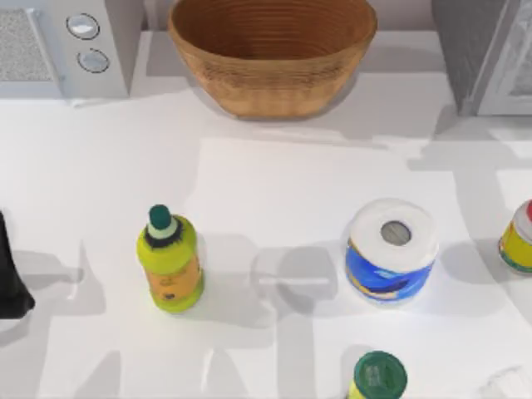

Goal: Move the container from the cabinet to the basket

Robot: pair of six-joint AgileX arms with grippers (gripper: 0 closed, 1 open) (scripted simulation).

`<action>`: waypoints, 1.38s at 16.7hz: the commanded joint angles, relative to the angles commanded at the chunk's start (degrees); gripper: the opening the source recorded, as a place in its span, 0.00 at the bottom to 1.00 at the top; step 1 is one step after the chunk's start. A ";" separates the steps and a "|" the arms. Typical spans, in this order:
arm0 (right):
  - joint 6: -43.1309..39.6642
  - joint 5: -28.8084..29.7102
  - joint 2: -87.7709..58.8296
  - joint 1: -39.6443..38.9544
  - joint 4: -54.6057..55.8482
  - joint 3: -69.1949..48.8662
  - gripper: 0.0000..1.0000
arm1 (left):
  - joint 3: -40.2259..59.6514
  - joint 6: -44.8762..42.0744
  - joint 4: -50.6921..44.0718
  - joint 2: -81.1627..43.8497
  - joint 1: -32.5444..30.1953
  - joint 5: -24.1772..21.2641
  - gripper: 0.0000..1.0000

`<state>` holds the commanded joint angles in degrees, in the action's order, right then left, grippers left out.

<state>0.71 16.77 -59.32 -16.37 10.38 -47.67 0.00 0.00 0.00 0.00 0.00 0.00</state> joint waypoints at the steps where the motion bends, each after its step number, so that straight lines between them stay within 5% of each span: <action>1: 0.08 1.77 -6.54 -1.68 1.10 -5.02 0.00 | 0.00 0.00 0.00 0.00 0.00 0.00 1.00; 13: 0.91 18.97 -66.60 -18.08 12.03 -53.99 0.00 | 0.00 0.00 0.00 0.00 0.00 0.00 1.00; 23: 1.15 21.39 -75.59 -20.30 13.58 -60.92 0.00 | 0.00 0.00 0.00 0.00 0.00 0.00 1.00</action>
<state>1.86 38.16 -134.91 -36.67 23.96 -108.59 0.00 0.00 0.00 0.00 0.00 0.00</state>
